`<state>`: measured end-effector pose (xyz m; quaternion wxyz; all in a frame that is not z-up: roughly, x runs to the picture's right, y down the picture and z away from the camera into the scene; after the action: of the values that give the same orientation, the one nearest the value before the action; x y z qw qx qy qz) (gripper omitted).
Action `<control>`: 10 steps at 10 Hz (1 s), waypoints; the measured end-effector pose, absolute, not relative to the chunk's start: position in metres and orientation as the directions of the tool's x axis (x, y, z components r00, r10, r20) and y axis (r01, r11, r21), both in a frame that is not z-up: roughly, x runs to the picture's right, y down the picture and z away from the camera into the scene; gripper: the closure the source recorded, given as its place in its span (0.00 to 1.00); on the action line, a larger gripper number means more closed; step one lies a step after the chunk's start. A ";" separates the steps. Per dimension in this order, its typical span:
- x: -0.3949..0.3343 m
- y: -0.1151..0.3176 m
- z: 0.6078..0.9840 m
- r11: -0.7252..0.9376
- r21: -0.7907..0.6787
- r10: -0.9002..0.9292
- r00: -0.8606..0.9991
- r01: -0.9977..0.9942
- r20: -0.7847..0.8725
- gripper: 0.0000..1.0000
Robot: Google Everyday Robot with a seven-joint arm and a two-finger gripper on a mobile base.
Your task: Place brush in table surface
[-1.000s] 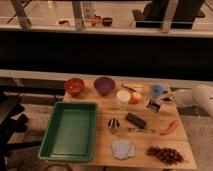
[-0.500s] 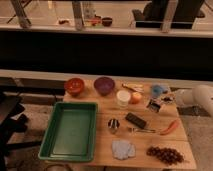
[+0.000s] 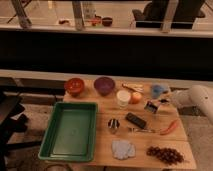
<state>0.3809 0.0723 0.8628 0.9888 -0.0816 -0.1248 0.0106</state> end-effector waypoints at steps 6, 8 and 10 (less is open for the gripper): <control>0.374 0.090 0.894 0.974 -0.226 0.027 0.969 0.031 0.246 0.99; 0.372 0.092 0.897 0.972 -0.231 0.018 0.969 0.040 0.245 0.99; 0.368 0.093 0.899 0.972 -0.230 0.008 0.970 0.050 0.242 0.99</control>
<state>0.3684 0.0933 0.8993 0.9855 -0.1179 -0.1217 -0.0107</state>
